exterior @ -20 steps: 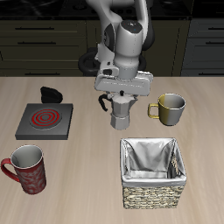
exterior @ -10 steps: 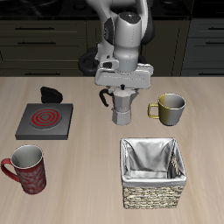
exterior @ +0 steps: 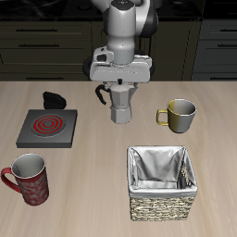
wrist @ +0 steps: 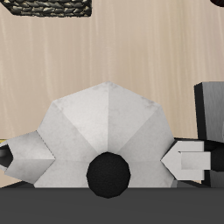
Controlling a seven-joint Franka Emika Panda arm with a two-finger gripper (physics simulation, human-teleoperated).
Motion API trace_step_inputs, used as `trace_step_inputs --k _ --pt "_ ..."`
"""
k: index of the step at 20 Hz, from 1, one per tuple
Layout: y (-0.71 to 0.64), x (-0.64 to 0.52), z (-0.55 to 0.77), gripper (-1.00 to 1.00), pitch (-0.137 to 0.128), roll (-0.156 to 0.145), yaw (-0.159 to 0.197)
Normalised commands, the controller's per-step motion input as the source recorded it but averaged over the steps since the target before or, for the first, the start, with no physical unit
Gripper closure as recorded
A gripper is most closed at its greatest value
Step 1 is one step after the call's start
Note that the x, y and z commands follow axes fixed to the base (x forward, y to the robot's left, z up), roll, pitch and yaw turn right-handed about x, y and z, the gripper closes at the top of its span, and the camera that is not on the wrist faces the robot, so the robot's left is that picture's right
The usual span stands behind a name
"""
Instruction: Place the moka pot on the stove
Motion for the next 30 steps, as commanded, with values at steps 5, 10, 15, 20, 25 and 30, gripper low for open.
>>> trace_step_inputs --k 5,10,15,20,25,30 --pt "-0.41 0.02 0.3 1.0 0.007 0.027 0.04" --pt "-0.42 0.02 0.25 1.0 0.002 -0.005 0.0" --pt "-0.27 -0.01 0.19 1.0 -0.007 0.011 0.02" --pt "-0.45 0.02 0.14 1.0 -0.007 -0.023 0.056" --pt "-0.42 -0.02 0.11 1.0 -0.021 -0.005 0.025" --pt "-0.41 0.03 0.02 1.0 0.011 -0.027 0.022"
